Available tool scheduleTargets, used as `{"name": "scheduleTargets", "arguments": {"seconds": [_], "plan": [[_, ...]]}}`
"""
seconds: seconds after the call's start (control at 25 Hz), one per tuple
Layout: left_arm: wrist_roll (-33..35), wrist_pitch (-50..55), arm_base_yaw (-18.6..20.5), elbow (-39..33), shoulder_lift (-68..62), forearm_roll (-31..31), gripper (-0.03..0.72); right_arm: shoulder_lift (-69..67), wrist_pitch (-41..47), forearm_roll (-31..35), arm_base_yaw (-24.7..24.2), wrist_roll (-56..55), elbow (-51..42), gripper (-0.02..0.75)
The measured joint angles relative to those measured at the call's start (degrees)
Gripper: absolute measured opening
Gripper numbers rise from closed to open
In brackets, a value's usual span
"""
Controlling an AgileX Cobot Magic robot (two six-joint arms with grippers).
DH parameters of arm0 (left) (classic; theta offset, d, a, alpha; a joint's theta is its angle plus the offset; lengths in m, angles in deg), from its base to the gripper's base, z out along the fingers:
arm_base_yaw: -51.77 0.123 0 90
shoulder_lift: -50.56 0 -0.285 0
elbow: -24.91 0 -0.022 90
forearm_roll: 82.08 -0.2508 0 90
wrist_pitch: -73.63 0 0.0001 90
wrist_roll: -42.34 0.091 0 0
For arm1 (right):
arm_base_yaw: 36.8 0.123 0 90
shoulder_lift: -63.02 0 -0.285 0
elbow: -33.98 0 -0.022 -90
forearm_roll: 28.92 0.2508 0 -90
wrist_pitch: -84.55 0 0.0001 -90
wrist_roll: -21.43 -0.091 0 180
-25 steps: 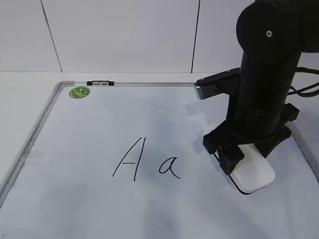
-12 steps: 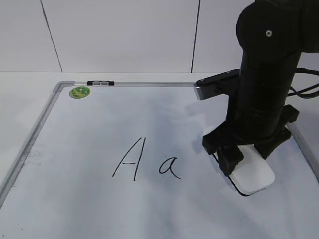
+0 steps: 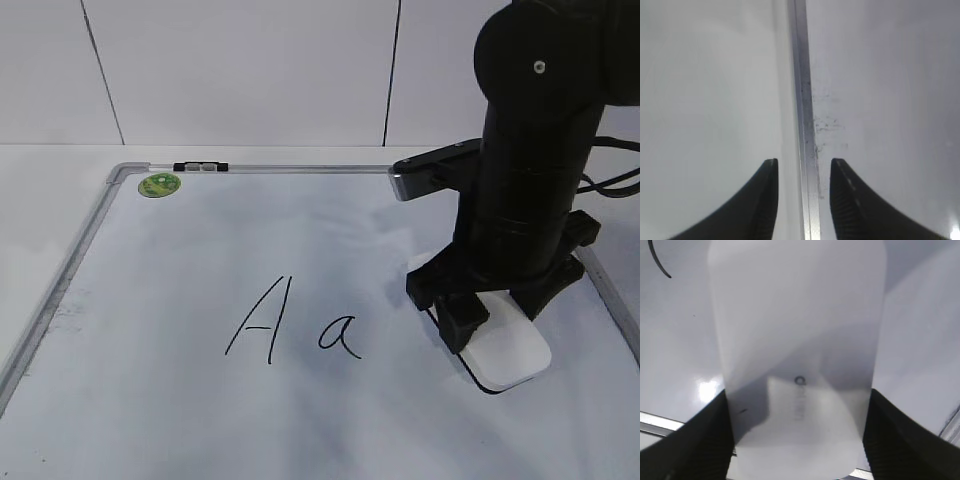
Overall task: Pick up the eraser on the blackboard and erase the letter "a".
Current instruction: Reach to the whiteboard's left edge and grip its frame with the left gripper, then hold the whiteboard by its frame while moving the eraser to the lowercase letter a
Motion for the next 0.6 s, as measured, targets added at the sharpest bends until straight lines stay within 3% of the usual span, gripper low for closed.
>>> {"name": "scheduleTargets", "arguments": {"seconds": [0.28, 0.6], "plan": [[-0.13, 0.23, 0.0, 5.62, -14.18, 0.38, 0.321, 0.0, 0.0, 0.1, 0.0, 0.0, 0.0, 0.556], [-0.13, 0.11, 0.0, 6.13, -24.21, 1.68, 0.328, 0.0, 0.0, 0.1, 0.0, 0.0, 0.0, 0.556]]}}
